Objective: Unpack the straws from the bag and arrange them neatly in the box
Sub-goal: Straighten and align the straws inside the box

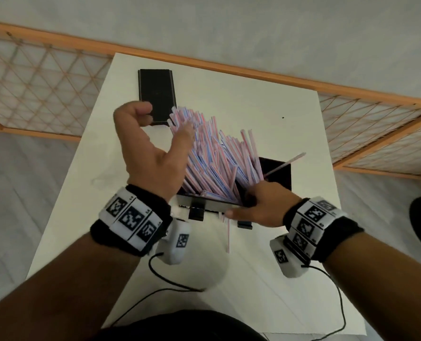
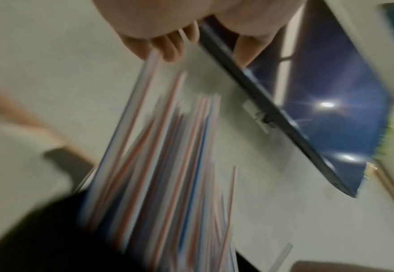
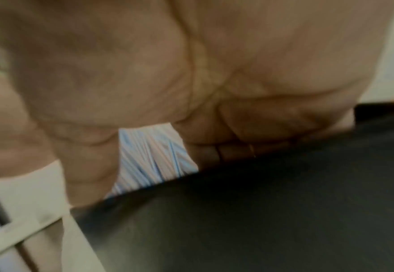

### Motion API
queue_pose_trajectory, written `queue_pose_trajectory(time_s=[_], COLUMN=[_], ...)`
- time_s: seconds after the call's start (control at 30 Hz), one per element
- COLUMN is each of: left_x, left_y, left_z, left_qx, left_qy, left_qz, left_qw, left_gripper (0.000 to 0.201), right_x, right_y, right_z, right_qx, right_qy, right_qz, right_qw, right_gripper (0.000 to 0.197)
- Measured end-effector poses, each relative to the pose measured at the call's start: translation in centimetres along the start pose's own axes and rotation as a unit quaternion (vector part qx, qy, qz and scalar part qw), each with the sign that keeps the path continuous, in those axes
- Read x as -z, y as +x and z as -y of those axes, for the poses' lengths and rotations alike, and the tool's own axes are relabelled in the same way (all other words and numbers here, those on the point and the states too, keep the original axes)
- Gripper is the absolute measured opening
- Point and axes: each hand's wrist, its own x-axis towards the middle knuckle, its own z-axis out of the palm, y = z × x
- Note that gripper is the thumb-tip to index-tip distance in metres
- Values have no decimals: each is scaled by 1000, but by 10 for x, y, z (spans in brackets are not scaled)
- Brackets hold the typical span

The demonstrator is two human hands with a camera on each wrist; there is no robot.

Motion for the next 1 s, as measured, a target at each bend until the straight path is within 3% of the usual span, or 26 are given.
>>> queue_pose_trajectory(time_s=[0.1, 0.23, 0.37, 0.47, 1.0], left_x=[-13, -23, -26, -28, -29], left_y=[-14, -28, -35, -39, -40], left_z=[14, 25, 30, 31, 36], left_qx=[101, 214, 160, 122, 155], left_qy=[-41, -166, -184, -176, -166], left_qz=[26, 33, 51, 85, 102], left_qw=[994, 962, 969, 973, 968], left_gripper=[81, 88, 80, 75, 77], right_x=[-7, -9, -4, -3, -2], right_y=[17, 31, 37, 40, 37], right_z=[4, 10, 14, 20, 27], right_qx=[-3, -12, -7, -22, -26], right_qy=[-44, -20, 5, 1, 51], right_qz=[22, 59, 59, 70, 52], right_qw=[999, 998, 998, 997, 997], right_gripper=[68, 54, 41, 43, 48])
